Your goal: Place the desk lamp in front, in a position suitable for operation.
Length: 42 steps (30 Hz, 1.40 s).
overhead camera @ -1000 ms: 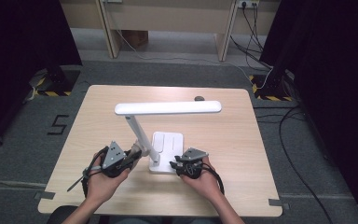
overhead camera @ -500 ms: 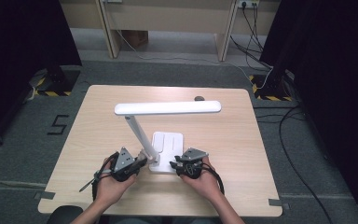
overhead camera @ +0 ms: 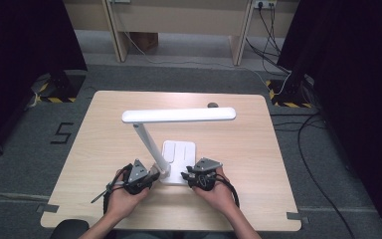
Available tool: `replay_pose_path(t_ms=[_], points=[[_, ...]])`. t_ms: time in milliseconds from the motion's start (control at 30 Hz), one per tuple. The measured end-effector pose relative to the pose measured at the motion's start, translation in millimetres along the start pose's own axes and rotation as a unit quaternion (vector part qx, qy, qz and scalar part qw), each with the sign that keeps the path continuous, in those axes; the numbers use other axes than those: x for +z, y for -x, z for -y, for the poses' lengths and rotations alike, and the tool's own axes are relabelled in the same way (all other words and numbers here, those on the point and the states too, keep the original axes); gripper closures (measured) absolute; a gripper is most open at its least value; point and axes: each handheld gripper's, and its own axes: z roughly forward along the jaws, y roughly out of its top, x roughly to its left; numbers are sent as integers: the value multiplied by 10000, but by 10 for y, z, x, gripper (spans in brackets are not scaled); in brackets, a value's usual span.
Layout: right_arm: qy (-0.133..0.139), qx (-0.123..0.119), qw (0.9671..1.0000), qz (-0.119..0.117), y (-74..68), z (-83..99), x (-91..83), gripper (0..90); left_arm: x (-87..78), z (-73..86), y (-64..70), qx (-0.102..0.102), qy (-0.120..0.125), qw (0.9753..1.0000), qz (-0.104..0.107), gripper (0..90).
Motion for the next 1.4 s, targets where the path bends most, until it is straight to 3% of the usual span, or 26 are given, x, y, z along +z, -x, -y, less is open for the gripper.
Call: replay_pose_path(t_ms=[367,600,700,833,1000,1233,1400], points=[[4,-7,10000,7,-2,0,0,649,-46,22,0,-99,-78,9998,125,793],[-129,-63,9999,81,0,-32,-12,571,-340,10,39,-76,116,9996,234,795],[-182,-153,9997,-29,-48,-82,-53,532,-451,-18,79,13,190,9993,306,795],[41,-391,9988,-285,-175,-240,-175,490,-530,-70,120,113,305,9989,351,793],[216,-572,9974,-390,-282,-387,-299,480,-501,-111,114,117,365,9986,354,790],[533,-730,9927,-804,-400,-526,-420,449,-444,-143,151,232,339,9984,380,788],[524,-920,9913,-781,-433,-561,-410,459,-453,-180,189,302,378,9980,402,789]])
